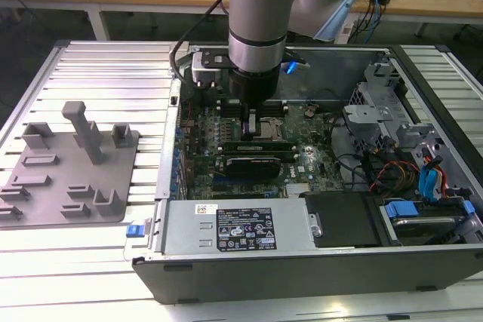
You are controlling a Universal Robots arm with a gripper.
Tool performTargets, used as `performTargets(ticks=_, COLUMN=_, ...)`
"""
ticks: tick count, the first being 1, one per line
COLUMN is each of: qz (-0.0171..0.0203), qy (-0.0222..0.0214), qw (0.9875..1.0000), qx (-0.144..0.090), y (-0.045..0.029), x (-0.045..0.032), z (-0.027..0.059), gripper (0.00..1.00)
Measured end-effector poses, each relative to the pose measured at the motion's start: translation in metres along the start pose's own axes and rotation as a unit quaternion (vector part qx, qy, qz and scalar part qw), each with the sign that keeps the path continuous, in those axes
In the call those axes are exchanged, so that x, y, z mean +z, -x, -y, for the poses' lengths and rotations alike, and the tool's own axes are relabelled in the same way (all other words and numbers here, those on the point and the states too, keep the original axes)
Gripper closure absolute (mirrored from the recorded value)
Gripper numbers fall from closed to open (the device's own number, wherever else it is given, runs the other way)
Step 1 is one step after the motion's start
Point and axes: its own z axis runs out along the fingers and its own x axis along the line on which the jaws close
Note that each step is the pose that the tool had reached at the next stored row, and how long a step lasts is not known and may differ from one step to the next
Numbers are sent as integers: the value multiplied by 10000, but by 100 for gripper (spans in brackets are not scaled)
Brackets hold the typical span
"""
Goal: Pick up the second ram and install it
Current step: 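Press down the second ram until it locks into place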
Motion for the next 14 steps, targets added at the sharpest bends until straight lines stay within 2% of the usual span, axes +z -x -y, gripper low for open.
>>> performTargets(ticks=14, qz=0, qy=0, qw=10000, qx=1, y=-4, x=96, z=-1, gripper=92)
